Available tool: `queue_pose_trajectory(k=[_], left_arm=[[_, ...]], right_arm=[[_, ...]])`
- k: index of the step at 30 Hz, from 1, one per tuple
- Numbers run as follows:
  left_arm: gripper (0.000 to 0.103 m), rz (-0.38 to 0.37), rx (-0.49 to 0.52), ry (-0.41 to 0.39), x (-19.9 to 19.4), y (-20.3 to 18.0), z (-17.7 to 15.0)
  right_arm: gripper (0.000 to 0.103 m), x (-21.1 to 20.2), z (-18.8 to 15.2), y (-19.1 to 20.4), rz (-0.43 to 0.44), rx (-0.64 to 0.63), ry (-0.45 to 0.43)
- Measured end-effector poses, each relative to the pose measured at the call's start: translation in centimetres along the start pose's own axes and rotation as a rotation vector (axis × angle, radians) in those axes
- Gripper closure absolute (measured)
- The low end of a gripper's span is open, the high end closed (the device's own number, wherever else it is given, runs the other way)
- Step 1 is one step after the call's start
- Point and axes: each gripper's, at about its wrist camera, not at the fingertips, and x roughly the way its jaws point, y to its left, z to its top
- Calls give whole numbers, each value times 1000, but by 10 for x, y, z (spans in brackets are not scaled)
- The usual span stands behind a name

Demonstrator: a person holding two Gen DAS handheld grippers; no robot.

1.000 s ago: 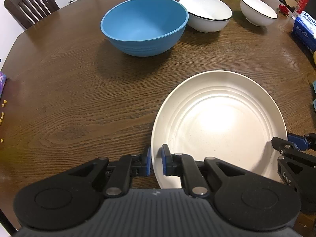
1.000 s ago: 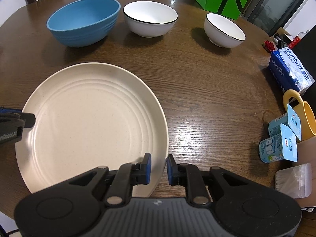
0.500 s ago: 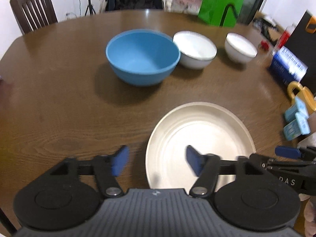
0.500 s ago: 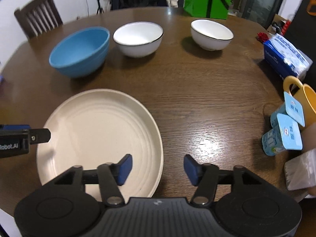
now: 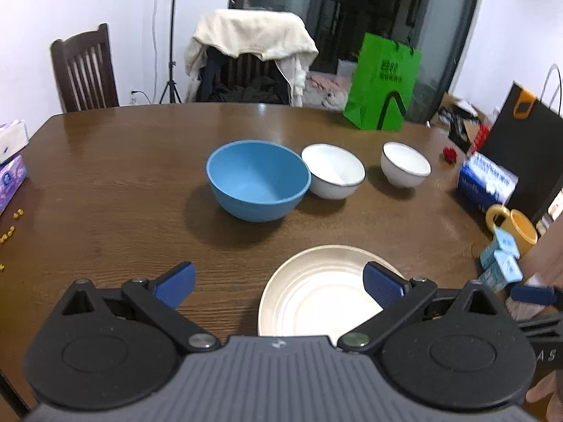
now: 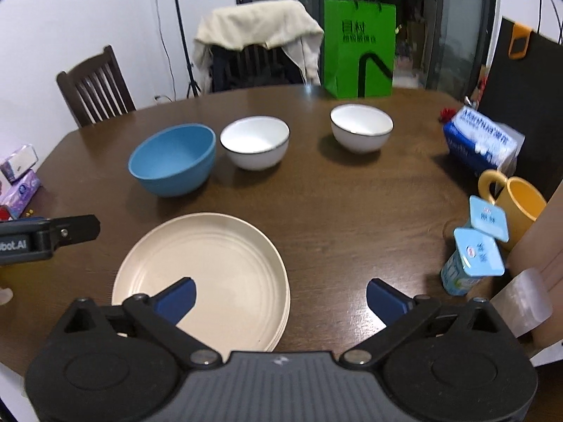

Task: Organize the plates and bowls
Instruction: 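Open both grippers and raise them off the plate stack, then move both open grippers from the plate stack toward the blue bowl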

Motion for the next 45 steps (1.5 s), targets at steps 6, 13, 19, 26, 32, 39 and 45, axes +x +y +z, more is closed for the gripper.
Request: queue_pose_trajectory(k=[6, 13, 19, 26, 32, 39, 45], left_arm=[[0, 17, -56, -60, -14, 9, 1], [0, 42, -97, -70, -17, 23, -1], [0, 64, -112, -73, -16, 30, 0], [0, 70, -120, -54, -9, 34, 3], [0, 62, -114, -40, -4, 31, 7], [0, 56, -103, -21, 1, 28, 9], [0, 46, -97, -13, 3, 28, 11]], right_arm=[[0, -14, -1, -1, -5, 3, -40], [0, -14, 3, 0, 4, 4, -70], [0, -7, 11, 9, 24, -10, -76], [0, 1, 16, 13, 43, -13, -60], [0, 7, 22, 16, 49, -15, -41], [0, 11, 26, 18, 56, -25, -18], [0, 12, 27, 17, 55, -20, -5]])
